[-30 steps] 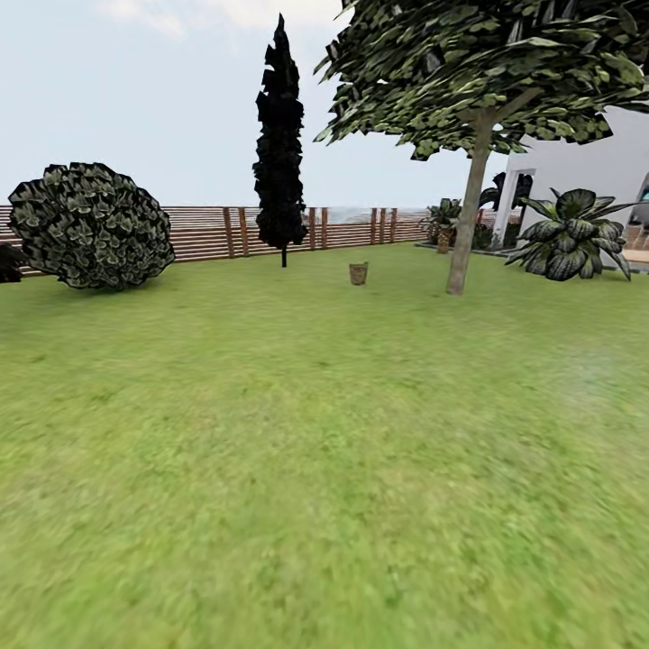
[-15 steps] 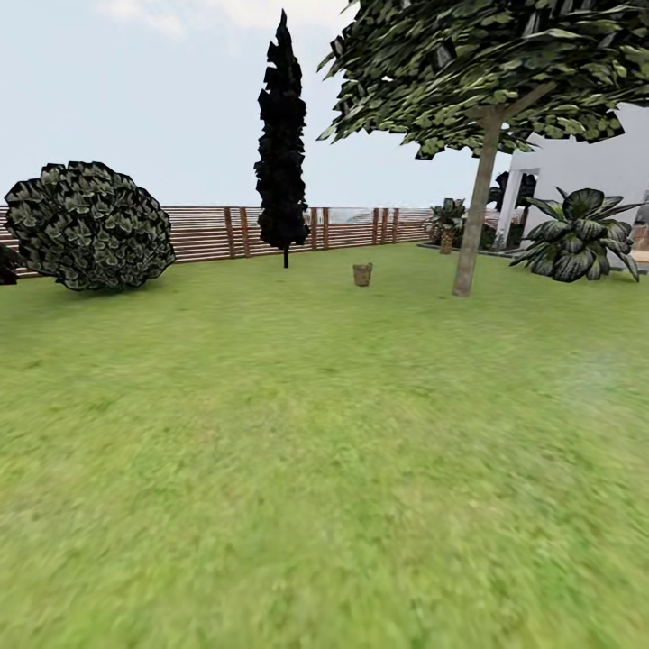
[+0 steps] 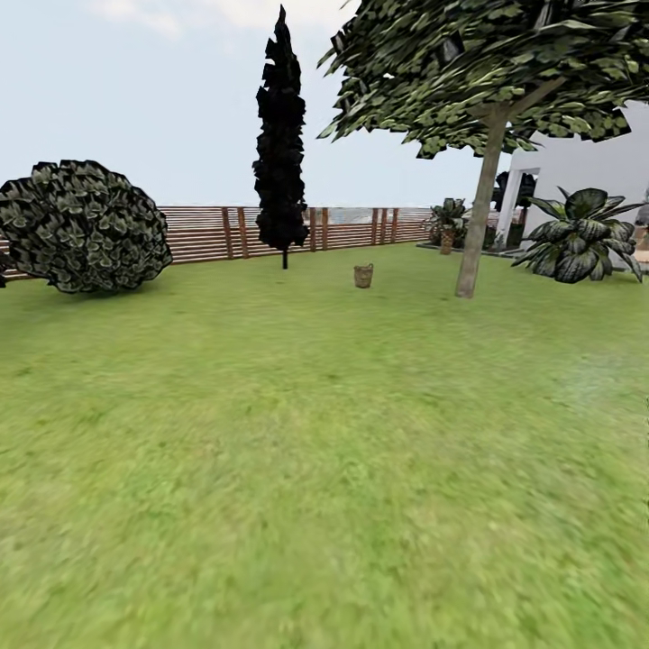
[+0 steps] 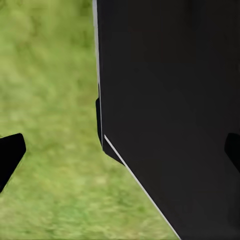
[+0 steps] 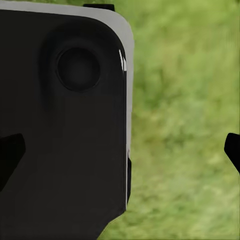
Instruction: Take the three Easter eggs out of the wicker basket on the lawn in the garden, then place them on the lawn next to a single tree (choose any tree) so that all three eggs are next to the same tree and none are left in the basket.
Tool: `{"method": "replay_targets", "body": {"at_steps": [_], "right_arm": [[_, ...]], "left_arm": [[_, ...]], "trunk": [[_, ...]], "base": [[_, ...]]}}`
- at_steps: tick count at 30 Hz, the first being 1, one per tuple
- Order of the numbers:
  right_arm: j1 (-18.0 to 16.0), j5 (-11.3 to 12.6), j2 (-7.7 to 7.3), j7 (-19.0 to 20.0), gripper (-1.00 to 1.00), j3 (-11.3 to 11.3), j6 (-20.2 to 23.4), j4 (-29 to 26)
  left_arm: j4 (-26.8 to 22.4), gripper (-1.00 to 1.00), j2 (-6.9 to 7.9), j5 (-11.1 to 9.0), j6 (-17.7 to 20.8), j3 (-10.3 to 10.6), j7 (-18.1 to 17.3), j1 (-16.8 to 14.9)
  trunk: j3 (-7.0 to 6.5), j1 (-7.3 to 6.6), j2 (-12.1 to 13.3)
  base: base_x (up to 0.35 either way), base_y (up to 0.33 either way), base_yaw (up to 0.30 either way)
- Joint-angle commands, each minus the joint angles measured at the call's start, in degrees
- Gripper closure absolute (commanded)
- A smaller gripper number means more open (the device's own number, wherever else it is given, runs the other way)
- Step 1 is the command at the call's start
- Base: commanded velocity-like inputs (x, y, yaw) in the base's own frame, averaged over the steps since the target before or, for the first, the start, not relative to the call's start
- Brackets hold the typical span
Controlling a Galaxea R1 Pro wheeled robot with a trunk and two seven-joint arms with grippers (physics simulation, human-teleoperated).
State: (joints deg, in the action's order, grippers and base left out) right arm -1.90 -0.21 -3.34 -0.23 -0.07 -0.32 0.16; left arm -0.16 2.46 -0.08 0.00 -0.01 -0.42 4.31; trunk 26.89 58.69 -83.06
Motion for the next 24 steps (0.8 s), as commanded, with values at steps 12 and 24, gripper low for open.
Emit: {"method": "replay_targets", "body": {"at_steps": [12,24], "right_arm": [[0.0,0.0,0.0,0.0,-1.0,0.0,0.0,0.0],[0.0,-0.1,0.0,0.0,-1.0,-0.1,0.0,0.0]], "left_arm": [[0.0,-1.0,0.0,0.0,0.0,0.0,0.0,0.0],[0.0,-1.0,0.01,0.0,0.0,0.0,0.0,0.0]], "trunk": [[0.04,0.03,0.0],[0.04,0.03,0.0]], "base": [[0.32,0.124,-0.107],[0.335,0.009,-0.09]]}}
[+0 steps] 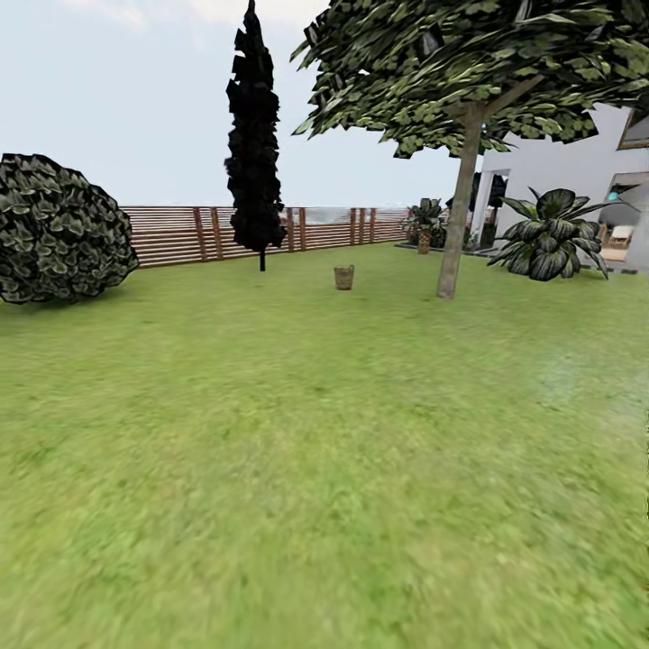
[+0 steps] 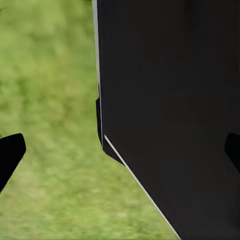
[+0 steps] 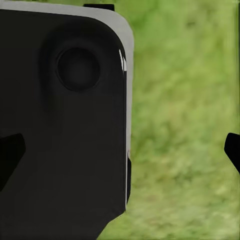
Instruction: Take the three Easter eggs out of the wicker basket on the lawn in the garden, then place them on the lawn next to a single tree (choose any tree) so that all three eggs are next to the same tree and none are left in the basket.
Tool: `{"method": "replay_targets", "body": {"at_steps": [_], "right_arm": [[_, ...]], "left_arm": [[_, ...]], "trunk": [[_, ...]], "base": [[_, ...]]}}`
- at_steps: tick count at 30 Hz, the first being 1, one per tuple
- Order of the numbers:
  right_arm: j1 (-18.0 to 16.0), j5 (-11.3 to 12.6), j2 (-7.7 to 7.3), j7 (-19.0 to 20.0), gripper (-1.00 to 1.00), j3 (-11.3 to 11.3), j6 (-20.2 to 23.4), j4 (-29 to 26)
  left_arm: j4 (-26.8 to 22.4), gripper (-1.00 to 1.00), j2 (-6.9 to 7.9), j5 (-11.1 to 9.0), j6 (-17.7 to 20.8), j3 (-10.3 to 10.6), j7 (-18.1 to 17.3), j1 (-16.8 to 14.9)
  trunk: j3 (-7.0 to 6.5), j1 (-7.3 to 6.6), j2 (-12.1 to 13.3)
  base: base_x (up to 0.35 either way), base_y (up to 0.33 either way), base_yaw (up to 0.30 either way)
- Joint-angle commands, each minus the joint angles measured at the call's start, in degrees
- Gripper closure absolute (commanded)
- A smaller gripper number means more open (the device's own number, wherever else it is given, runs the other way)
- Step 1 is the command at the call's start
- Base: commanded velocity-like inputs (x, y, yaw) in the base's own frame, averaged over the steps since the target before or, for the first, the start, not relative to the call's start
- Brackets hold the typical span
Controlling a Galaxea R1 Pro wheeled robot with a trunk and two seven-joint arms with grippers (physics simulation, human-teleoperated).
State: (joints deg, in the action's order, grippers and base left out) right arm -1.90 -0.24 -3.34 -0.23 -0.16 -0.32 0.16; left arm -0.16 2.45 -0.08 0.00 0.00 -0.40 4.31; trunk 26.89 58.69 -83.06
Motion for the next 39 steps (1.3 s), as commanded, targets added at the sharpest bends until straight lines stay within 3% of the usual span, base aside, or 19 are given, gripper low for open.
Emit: {"method": "replay_targets", "body": {"at_steps": [1,39], "right_arm": [[0.0,0.0,0.0,0.0,-1.0,0.0,0.0,0.0],[0.0,0.0,0.0,0.0,-1.0,0.1,0.0,0.0]], "left_arm": [[0.0,-1.0,0.01,0.0,0.0,0.0,-0.1,0.0],[0.0,-1.0,0.09,0.0,0.0,0.0,0.0,0.0]], "trunk": [[0.04,0.03,0.0],[0.04,0.03,0.0]], "base": [[0.336,0.0,-0.108],[0.336,0.0,-0.004]]}}
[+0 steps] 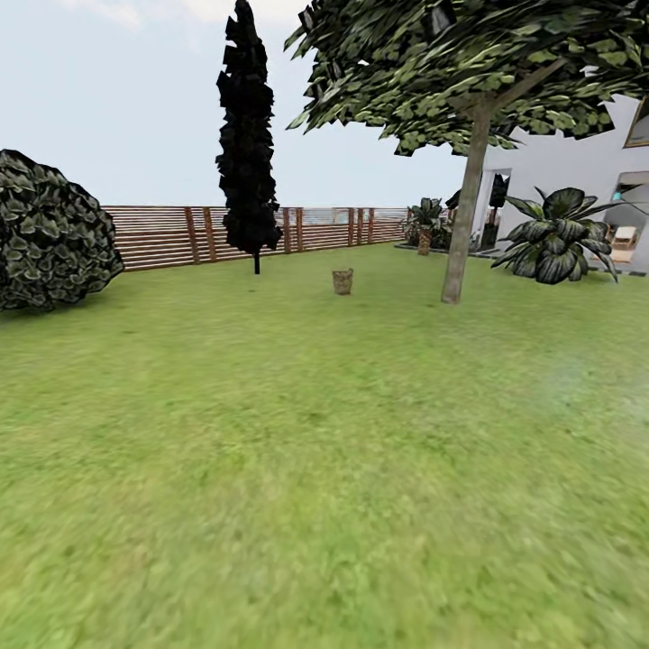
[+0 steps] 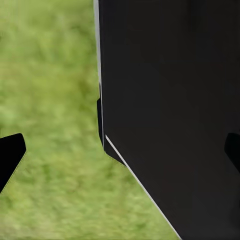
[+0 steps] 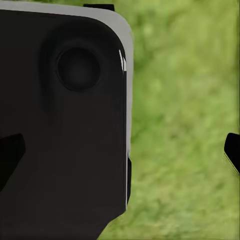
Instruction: Take the three Easter eggs out of the wicker basket on the lawn in the garden, then place them on the lawn next to a single tree (choose any tree) so that all three eggs are next to the same tree and none are left in the basket.
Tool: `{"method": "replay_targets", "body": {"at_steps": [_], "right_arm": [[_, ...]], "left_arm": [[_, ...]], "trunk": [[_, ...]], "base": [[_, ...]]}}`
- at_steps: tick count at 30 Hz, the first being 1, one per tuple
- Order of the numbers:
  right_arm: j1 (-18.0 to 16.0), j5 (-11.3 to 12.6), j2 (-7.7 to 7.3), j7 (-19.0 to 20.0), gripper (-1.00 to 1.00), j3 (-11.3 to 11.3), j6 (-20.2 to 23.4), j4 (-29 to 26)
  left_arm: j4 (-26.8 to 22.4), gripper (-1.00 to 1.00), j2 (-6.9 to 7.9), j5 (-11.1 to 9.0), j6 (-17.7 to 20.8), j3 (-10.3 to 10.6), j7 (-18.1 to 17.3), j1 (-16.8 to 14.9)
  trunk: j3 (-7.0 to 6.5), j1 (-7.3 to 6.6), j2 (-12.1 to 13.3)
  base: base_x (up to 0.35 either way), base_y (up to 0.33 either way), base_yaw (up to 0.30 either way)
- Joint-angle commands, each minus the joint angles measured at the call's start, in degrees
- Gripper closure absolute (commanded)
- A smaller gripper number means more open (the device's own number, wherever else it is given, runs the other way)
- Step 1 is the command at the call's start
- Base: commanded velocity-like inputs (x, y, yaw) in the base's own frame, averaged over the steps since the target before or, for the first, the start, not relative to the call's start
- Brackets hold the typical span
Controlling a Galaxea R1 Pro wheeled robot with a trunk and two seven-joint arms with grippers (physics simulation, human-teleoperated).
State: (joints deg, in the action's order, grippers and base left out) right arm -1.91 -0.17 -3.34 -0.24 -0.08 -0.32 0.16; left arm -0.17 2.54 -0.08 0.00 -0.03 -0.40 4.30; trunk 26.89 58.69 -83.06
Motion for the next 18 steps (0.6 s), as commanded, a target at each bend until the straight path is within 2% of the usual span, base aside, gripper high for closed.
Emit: {"method": "replay_targets", "body": {"at_steps": [1,18], "right_arm": [[0.0,0.0,0.0,0.0,-1.0,0.0,0.0,0.0],[0.0,0.0,0.0,0.0,-1.0,0.0,0.0,0.0]], "left_arm": [[0.0,-1.0,0.01,0.0,0.0,0.0,0.0,0.0],[0.0,-1.0,-0.05,0.0,0.0,0.0,0.0,0.0]], "trunk": [[0.04,0.03,0.0],[0.04,0.03,0.0]], "base": [[0.336,0.0,0.0],[0.336,0.0,0.0]]}}
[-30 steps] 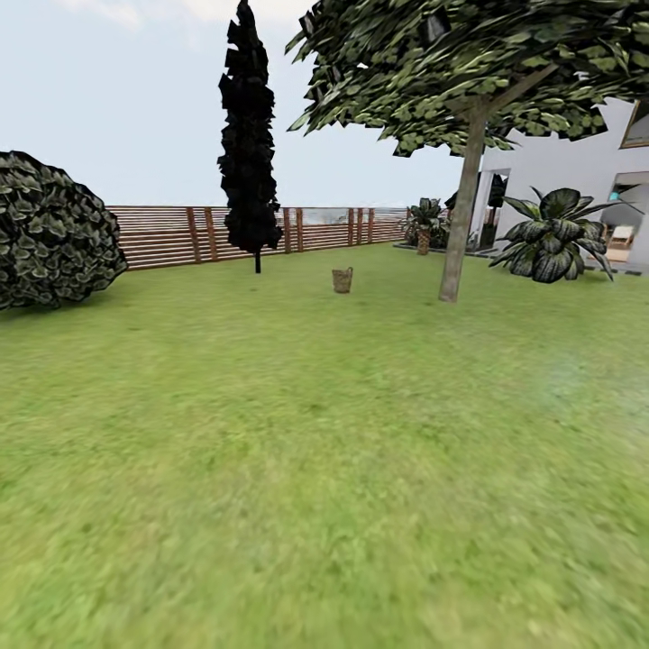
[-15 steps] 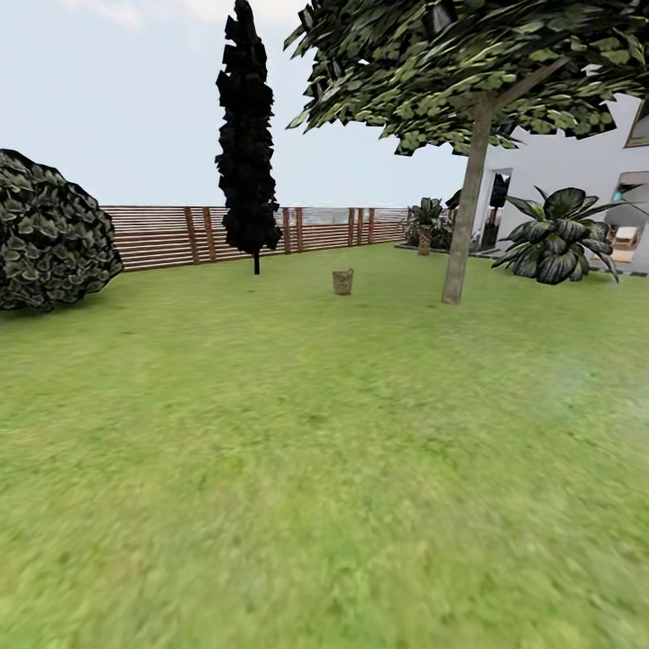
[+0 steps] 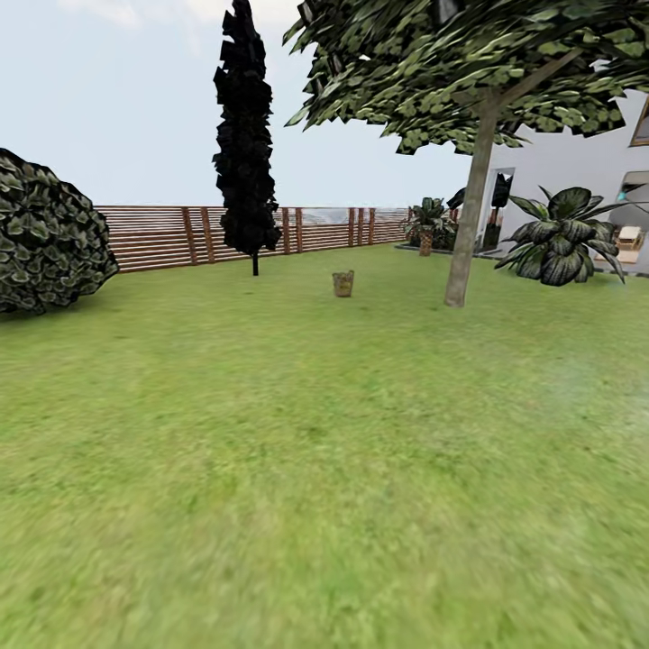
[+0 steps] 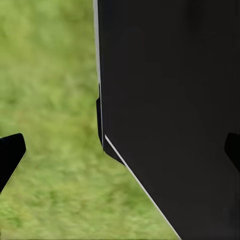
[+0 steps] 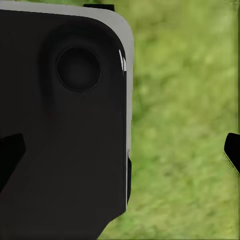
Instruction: Take the three Easter eggs out of the wicker basket on the lawn in the garden, then place them on the lawn next to a single tree (choose any tree) so that all three eggs are next to the same tree and none are left in the basket.
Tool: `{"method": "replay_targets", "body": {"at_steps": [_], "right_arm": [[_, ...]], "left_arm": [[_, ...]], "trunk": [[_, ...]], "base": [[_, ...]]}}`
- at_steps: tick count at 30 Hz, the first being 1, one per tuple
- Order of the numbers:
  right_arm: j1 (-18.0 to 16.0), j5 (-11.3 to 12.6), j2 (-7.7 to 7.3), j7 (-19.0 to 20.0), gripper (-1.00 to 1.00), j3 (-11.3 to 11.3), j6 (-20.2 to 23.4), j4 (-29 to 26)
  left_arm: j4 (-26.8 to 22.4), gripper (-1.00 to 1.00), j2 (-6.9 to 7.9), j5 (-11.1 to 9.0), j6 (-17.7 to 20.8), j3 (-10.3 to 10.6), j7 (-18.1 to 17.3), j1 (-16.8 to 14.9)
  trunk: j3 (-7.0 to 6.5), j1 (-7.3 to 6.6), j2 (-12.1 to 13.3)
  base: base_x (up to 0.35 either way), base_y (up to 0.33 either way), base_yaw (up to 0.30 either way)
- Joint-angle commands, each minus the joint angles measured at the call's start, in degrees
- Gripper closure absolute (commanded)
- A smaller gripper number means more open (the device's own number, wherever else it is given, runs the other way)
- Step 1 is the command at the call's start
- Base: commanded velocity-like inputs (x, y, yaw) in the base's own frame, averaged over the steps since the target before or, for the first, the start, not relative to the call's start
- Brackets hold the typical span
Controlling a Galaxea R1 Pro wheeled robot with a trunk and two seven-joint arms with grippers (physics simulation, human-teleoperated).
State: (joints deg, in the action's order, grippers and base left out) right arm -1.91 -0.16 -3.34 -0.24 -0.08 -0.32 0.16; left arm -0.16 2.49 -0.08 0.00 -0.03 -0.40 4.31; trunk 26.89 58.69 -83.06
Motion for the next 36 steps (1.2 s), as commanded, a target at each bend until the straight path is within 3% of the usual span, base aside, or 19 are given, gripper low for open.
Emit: {"method": "replay_targets", "body": {"at_steps": [1,11,36], "right_arm": [[0.0,0.0,0.0,0.0,-1.0,0.0,0.0,0.0],[0.0,-0.1,0.0,0.0,-1.0,-0.1,0.0,0.0],[0.0,0.0,0.0,0.0,-1.0,0.0,0.0,0.0]], "left_arm": [[0.0,-1.0,0.02,0.0,0.0,0.0,0.0,0.0],[0.0,-1.0,0.04,0.1,0.0,0.0,-0.1,0.0],[0.0,-1.0,0.06,0.0,0.0,0.0,-0.1,0.0]], "trunk": [[0.04,0.03,0.0],[0.04,0.03,0.0],[0.04,0.03,0.0]], "base": [[0.336,0.0,0.0],[0.327,0.085,0.0],[0.234,0.267,-0.073]]}}
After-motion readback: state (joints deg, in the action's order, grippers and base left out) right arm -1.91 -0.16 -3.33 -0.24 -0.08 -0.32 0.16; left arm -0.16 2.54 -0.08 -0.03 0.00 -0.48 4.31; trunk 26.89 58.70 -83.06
